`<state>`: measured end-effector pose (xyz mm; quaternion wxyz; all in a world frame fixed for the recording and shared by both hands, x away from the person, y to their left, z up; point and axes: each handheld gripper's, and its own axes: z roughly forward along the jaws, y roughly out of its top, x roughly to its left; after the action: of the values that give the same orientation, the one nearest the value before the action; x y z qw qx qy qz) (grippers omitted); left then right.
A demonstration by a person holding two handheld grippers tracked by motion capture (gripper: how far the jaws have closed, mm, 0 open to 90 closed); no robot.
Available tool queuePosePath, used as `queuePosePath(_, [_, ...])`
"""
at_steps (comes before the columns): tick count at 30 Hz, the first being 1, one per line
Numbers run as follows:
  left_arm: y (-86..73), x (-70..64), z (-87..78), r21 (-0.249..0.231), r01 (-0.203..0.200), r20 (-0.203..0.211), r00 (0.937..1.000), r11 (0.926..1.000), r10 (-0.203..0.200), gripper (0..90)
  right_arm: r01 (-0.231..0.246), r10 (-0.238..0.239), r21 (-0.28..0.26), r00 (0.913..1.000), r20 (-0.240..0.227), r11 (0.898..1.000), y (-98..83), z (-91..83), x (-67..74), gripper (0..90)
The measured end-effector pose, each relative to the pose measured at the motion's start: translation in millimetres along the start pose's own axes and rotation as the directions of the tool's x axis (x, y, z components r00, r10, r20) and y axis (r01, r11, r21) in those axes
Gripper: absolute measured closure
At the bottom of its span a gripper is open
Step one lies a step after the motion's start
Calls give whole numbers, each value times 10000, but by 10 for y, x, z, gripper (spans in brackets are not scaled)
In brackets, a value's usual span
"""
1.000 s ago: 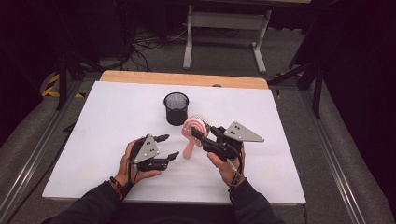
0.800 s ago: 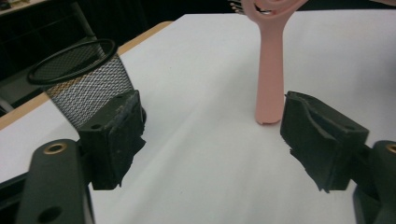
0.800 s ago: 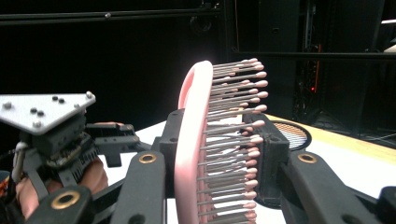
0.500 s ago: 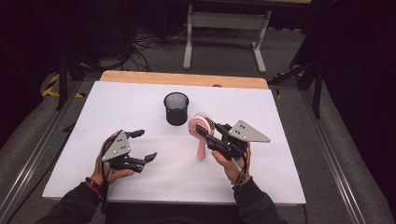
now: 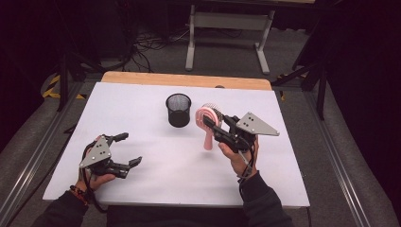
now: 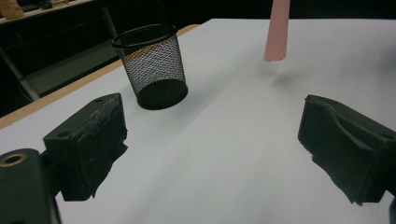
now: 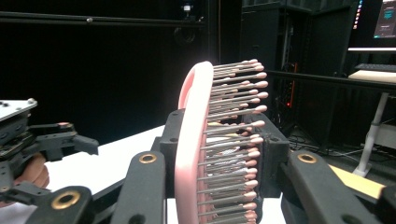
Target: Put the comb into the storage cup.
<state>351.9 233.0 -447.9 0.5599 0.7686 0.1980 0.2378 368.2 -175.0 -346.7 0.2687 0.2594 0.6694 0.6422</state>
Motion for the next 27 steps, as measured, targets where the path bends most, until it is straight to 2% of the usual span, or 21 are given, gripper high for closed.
queuePosePath(3, [-23, 13, -28, 19, 114, 50, 9999, 9999, -115, 71, -28, 29, -52, 9999, 96, 10000, 35, 33, -51, 630])
queuePosePath(8, [-79, 14, -81, 145, 78, 9, 10000, 9999, -78, 54, 18, -17, -23, 9997, 235, 10000, 95, 105, -93, 631])
queuePosePath(13, [-127, 19, -140, 92, 237, -373, 9990, 9997, -234, 58, -46, 48, -83, 9995, 328, 10000, 160, 174, -150, 630])
queuePosePath(20, [-156, 6, -121, 252, 166, -394, 9991, 9995, -156, 55, 16, -13, -46, 9982, 594, 10000, 229, 292, -254, 631])
queuePosePath(23, [-169, 14, -113, 230, 392, -345, 9987, 9990, -384, 47, 54, -48, -80, 9974, 713, 10000, 273, 333, -286, 631])
queuePosePath(27, [-175, 10, -95, 245, 485, -377, 9982, 9985, -475, 32, 120, -110, -123, 9971, 758, 9999, 348, 384, -309, 630])
